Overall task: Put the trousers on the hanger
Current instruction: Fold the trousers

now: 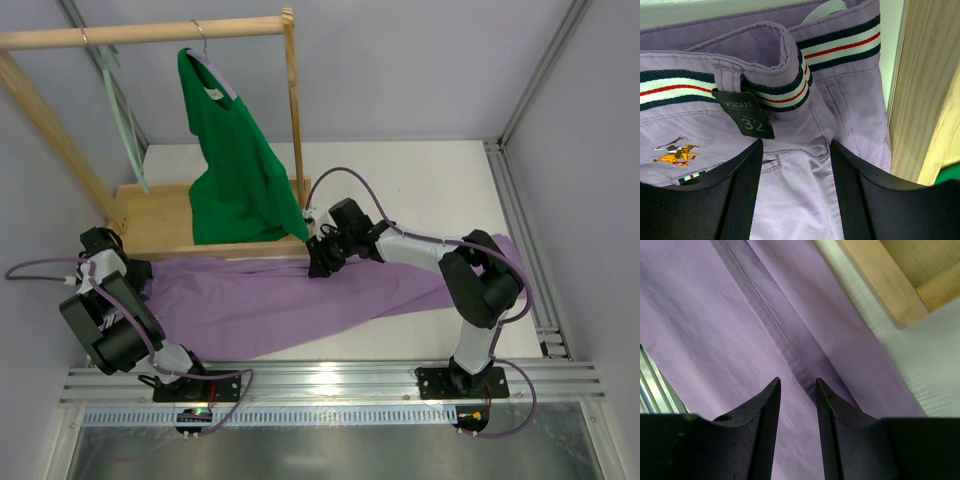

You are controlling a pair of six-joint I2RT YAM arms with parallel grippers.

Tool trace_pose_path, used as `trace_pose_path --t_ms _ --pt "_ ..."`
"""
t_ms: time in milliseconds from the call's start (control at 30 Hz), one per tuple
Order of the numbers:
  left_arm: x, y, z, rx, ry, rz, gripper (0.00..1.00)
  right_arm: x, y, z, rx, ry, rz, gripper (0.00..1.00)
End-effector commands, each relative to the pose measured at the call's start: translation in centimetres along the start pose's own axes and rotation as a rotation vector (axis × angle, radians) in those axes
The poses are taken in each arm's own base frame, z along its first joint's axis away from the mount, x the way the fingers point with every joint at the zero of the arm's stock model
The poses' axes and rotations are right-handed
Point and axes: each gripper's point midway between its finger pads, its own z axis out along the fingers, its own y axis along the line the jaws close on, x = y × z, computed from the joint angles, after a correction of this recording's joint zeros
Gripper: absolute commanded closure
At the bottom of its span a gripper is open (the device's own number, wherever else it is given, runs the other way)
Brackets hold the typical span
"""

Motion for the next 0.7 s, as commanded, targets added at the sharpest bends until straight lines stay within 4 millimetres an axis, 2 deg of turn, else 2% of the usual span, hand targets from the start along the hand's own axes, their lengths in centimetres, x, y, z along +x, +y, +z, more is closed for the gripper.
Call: trace_pose_path --t_ms 0,200,333,467,567,667 --pt "-1.3 -1.2 -0.2 0.023 -0.040 -0.010 0.43 -1.5 -0.2 0.4 0.016 -0.028 -0.055 0.62" --pt "-1.4 -1.3 -0.2 0.026 -0.042 -0.014 0.43 -1.4 -0.3 0.6 0.055 -0.030 -0.092 0.53" --pt "-1.4 -1.3 -0.2 0.022 -0.039 -0.015 0.43 -1.8 -0.3 0.6 0.085 -0.055 -0.118 0.52" --pt "-1.4 -1.0 -0.1 0.010 -0.042 -0.018 0.43 -2.1 -0.9 0.8 0.122 -0.067 -0.105 0.69" --pt "-1.6 -1.0 -0.2 0.006 -0.049 -0.011 0.43 -2.4 -1.9 0.4 0.188 -0.087 -0.092 0.93" --pt "-1.8 -0.9 -0.2 -0.002 -0.059 -0.010 0.42 -3.6 -2.0 -0.8 0.228 -0.128 -0.088 0.96"
